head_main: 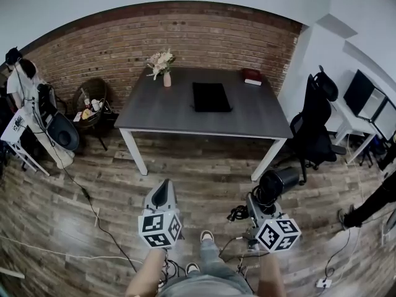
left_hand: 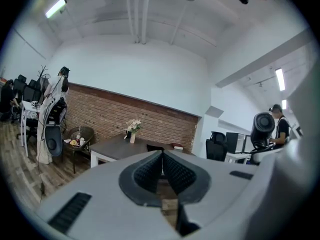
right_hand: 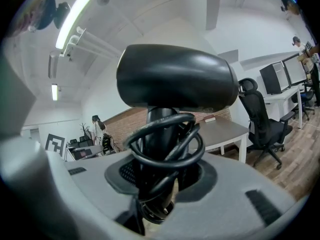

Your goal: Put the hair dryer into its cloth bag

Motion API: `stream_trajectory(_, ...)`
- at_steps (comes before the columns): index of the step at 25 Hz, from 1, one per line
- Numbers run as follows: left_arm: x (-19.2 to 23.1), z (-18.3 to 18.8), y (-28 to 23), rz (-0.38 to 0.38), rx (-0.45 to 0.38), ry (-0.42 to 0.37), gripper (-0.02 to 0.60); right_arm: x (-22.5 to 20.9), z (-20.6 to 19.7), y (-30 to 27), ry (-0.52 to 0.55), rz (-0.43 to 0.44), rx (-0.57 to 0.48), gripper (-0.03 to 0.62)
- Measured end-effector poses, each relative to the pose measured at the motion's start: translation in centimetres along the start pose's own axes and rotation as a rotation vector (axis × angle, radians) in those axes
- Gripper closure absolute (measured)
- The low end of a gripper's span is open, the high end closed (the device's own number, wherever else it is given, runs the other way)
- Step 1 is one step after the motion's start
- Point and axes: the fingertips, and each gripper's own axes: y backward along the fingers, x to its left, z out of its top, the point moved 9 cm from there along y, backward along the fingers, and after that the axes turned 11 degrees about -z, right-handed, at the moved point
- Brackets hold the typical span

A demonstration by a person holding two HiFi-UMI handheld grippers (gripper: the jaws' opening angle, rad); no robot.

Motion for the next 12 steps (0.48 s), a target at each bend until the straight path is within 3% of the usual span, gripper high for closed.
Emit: stream_trajectory(12, 2.2, 1.0, -9.5, 0.012, 0.006, 0.001, 0.574, -2.5, 3.6, -9.8, 0.012, -0.002, -0.004, 0.447)
